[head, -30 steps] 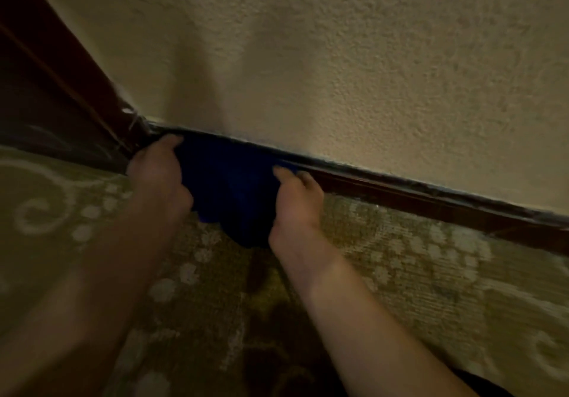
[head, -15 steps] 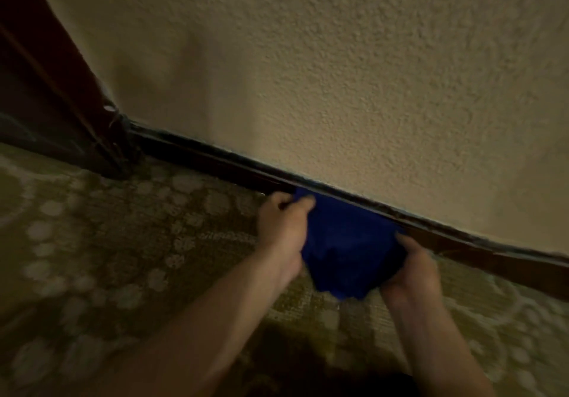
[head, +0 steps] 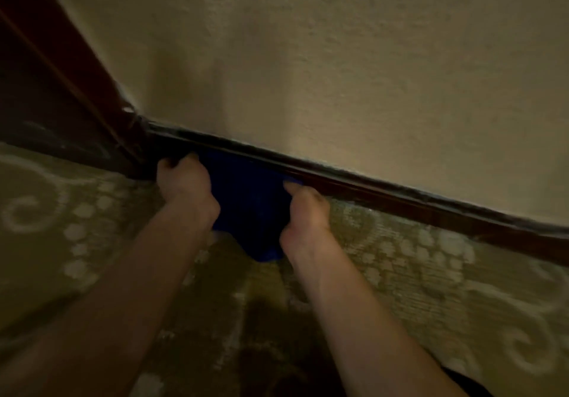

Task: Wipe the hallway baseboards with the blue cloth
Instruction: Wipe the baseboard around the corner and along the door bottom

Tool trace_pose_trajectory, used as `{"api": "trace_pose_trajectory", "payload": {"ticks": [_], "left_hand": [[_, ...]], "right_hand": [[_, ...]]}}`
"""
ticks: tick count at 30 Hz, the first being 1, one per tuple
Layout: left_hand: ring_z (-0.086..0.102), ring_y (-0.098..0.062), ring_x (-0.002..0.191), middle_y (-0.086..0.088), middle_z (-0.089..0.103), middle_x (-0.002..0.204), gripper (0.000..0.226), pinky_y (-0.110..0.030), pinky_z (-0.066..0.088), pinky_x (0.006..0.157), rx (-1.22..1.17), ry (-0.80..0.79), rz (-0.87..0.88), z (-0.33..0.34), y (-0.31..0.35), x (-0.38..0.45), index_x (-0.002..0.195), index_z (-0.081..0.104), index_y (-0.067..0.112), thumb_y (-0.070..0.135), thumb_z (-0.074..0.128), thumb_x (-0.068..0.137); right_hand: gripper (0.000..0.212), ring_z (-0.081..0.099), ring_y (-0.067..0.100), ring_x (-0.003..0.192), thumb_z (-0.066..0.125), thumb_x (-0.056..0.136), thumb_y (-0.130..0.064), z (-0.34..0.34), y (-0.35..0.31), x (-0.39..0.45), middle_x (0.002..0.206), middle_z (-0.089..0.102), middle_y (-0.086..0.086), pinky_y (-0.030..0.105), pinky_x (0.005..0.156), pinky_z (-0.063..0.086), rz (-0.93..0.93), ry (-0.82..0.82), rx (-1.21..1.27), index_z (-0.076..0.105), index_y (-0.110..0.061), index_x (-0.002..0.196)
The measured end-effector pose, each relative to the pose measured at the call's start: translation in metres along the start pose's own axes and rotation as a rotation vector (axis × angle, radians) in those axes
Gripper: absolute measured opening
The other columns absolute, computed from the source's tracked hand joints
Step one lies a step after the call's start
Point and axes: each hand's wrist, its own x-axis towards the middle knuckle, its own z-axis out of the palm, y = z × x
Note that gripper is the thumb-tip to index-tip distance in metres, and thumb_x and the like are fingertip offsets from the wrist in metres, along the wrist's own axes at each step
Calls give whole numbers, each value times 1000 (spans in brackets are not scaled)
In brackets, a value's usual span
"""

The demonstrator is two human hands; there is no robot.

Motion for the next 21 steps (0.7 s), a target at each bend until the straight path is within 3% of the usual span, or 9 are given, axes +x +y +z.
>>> {"api": "trace_pose_trajectory", "payload": {"ticks": [2, 5, 7, 10, 12, 16, 18, 21], "left_hand": [[56, -23, 112, 1, 54, 132, 40, -32, 43, 98, 50, -35, -81, 22, -26, -24, 140, 47, 16, 14, 45, 100], [67, -33, 98, -14, 68, 114, 30, -54, 54, 91, 25, -218, -254, 56, -77, -77, 121, 58, 12, 10, 57, 91], [70, -36, 93, -19, 71, 109, 31, -60, 55, 84, 74, -368, -347, 76, -108, -107, 117, 62, 12, 12, 64, 85], [70, -33, 95, -18, 72, 108, 28, -50, 58, 84, 126, -580, -516, 101, -131, -143, 115, 65, 11, 5, 63, 88], [69, -33, 98, -20, 71, 110, 25, -44, 58, 84, 162, -632, -561, 112, -137, -152, 112, 66, 7, -2, 59, 90], [70, -33, 89, -23, 72, 104, 18, -39, 59, 73, 150, -529, -484, 106, -134, -142, 98, 69, 6, -3, 58, 88], [70, -35, 92, -22, 72, 102, 14, -47, 59, 80, 98, -388, -374, 89, -116, -130, 96, 69, 6, 0, 61, 86], [69, -34, 98, -14, 71, 108, 27, -52, 56, 89, -19, -173, -217, 54, -81, -89, 113, 68, 11, 12, 63, 86]], "right_hand": [[19, 68, 41, 99, 64, 82, -3, -37, -21, 9, 108, 70, 26, 56, 86, 55, -87, 94, 7, 63, -5, 101], [47, 70, 38, 100, 65, 75, -15, -115, -61, 18, 113, 71, 19, 48, 73, 61, -121, 225, -11, 63, -5, 121], [47, 69, 36, 104, 63, 80, -18, -168, -91, 18, 115, 71, 16, 39, 64, 60, -143, 326, -23, 63, -8, 126], [43, 68, 34, 106, 62, 83, -20, -229, -128, 15, 117, 71, 14, 32, 64, 56, -192, 512, 8, 66, -11, 124], [46, 69, 33, 104, 65, 77, -21, -250, -138, 23, 119, 71, 14, 34, 70, 57, -247, 599, 33, 67, -12, 123], [32, 66, 27, 97, 56, 90, -7, -197, -130, -5, 114, 68, 10, 40, 92, 54, -411, 580, 90, 60, -8, 122], [16, 63, 24, 87, 52, 93, -2, -162, -111, -14, 100, 65, 9, 40, 87, 52, -422, 497, 51, 60, -12, 103], [21, 60, 28, 82, 53, 93, 0, -109, -73, -15, 86, 63, 12, 40, 76, 50, -318, 322, -16, 53, -17, 80]]}}
